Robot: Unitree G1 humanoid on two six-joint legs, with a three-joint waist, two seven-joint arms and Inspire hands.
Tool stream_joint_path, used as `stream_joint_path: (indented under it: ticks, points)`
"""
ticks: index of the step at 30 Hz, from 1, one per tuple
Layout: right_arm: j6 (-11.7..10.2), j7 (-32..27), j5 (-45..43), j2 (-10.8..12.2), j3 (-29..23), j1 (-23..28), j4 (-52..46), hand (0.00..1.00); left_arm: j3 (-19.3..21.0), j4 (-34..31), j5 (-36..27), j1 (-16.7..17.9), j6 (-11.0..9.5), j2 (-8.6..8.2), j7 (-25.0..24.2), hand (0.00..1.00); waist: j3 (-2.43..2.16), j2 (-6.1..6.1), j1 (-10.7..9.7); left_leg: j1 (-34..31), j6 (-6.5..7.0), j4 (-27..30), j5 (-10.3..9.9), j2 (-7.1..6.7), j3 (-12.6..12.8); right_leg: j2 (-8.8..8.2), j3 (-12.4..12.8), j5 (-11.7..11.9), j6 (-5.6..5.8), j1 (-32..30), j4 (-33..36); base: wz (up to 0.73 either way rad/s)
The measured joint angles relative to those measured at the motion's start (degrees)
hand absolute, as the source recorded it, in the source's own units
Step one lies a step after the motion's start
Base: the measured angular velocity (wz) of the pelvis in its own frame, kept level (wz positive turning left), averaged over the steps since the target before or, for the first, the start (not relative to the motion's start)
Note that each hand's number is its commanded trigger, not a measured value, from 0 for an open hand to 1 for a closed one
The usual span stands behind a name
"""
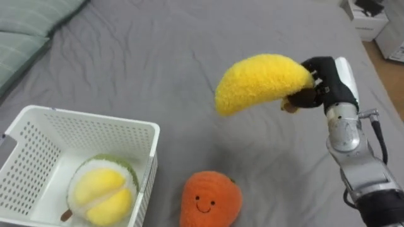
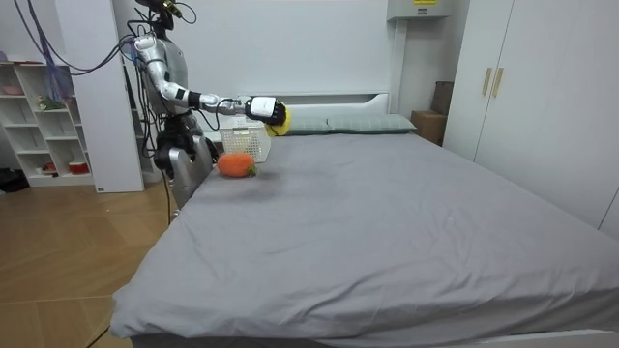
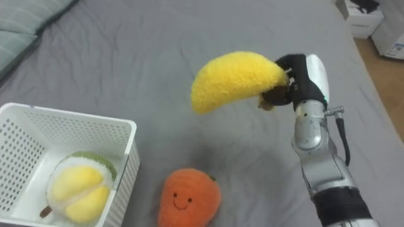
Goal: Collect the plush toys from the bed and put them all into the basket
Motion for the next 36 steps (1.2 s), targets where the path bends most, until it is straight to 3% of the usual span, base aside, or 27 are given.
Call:
stream_joint_path:
  ticks: [5,16,21,26,30,36]
  points:
    - [0.15,0.25,0.06,0.16,-0.37,0.02,-3.91,1.0,0.77,0.16,0.04,-0.3,0.02,-0.01,0.06,0.0,0.13,-0.72,0.48,0.47,0.02,-0.19,0.0,-0.04,0.07,-0.07,-0.23,0.0,0.03,0.53,-0.03,0.03]
    - [1.17,7.25,-3.77,2.25,0.84,0.01,-19.31,1.0,1.32,-0.55,1.6,-0.2,0.03,-0.45,-0.87,0.0,0.86,-0.2,1.06,1.1,0.03,-0.82,-0.01,-0.04,-0.32,-0.12,-0.83,-0.09,0.17,1.24,-0.27,0.02]
    - [2.3,9.84,-4.19,2.59,2.49,-0.13,-23.86,1.0,0.81,-0.73,3.35,-0.38,0.08,-0.74,-1.04,0.0,0.87,-0.19,3.11,0.8,0.03,-0.91,0.0,-0.2,-0.26,-0.15,-0.81,-0.25,0.27,1.24,-0.26,0.0]
    - [3.62,11.61,-6.43,5.02,7.41,-1.23,-24.08,1.0,0.75,-1.26,3.99,-0.8,0.07,-0.86,-1.23,0.0,0.86,-0.21,5.14,0.96,0.05,-1.04,0.0,-0.25,-0.99,-0.15,-1.17,-0.3,0.35,1.2,-0.28,0.03]
    - [5.06,12.08,-8.21,5.23,9.83,-1.31,-24.07,1.0,0.76,-1.27,4.93,-1.65,1.11,-0.92,-1.27,0.0,0.81,-0.32,7.18,0.77,0.05,-1.03,0.0,-0.28,-1.41,-0.22,-1.89,-0.32,0.38,1.18,-0.3,0.06]
    - [7.48,13.46,-8.84,9.24,11.92,-1.58,-24.05,1.0,0.97,-1.26,7.18,-3.25,2.74,-1.42,-1.11,0.0,0.8,-0.55,9.41,-0.29,0.07,-0.69,0.03,-0.41,-2.99,-0.35,-3.05,-0.34,0.42,1.07,-0.26,0.12]
